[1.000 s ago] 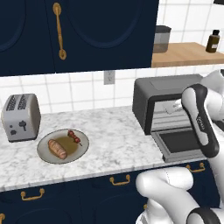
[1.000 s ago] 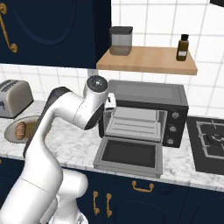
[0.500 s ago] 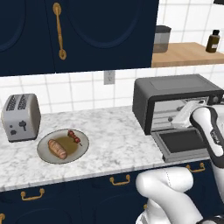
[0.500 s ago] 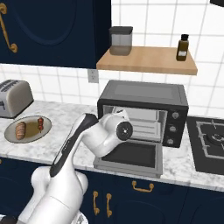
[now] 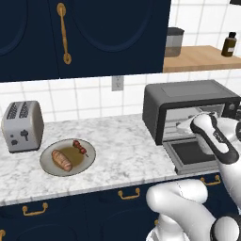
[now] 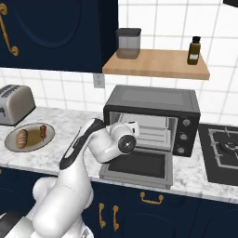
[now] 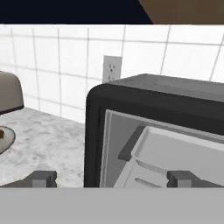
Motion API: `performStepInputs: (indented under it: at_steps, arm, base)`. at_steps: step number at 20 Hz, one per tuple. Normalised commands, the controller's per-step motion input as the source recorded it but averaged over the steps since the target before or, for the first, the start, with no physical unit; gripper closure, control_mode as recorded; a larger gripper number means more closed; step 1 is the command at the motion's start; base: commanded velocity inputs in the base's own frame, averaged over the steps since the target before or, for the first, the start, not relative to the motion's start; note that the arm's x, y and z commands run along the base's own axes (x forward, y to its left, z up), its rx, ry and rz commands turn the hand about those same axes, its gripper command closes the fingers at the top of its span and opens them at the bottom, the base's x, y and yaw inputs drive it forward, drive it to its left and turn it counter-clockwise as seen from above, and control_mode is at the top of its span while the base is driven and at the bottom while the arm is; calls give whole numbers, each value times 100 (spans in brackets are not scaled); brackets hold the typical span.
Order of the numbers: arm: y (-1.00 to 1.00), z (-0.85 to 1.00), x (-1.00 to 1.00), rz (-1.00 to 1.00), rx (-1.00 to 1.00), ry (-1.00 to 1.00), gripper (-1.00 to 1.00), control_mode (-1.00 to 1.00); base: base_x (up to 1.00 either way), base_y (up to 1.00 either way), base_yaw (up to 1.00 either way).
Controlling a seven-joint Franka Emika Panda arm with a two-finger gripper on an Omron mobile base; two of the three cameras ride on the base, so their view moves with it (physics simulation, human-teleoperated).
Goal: Pick up the kebab skewer and baguette bread, and place them inside the toaster oven. Close the toaster oven door and start by setting the timer.
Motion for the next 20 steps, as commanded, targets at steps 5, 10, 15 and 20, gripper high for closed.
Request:
performStepInputs:
  at_steps: [5,10,15,20]
  arm:
    - [-60,-12,38,1,14,0,-100,-100]
    - [-24,-12,14,11,13,-4,-100,-100]
    - [-3,-9,43,7,6,-14,-100,-100]
    - [0,-21,35,0,0,-8,-100,-100]
  base:
    - [0,0,0]
    - [0,0,0]
    - [0,0,0]
    - [0,0,0]
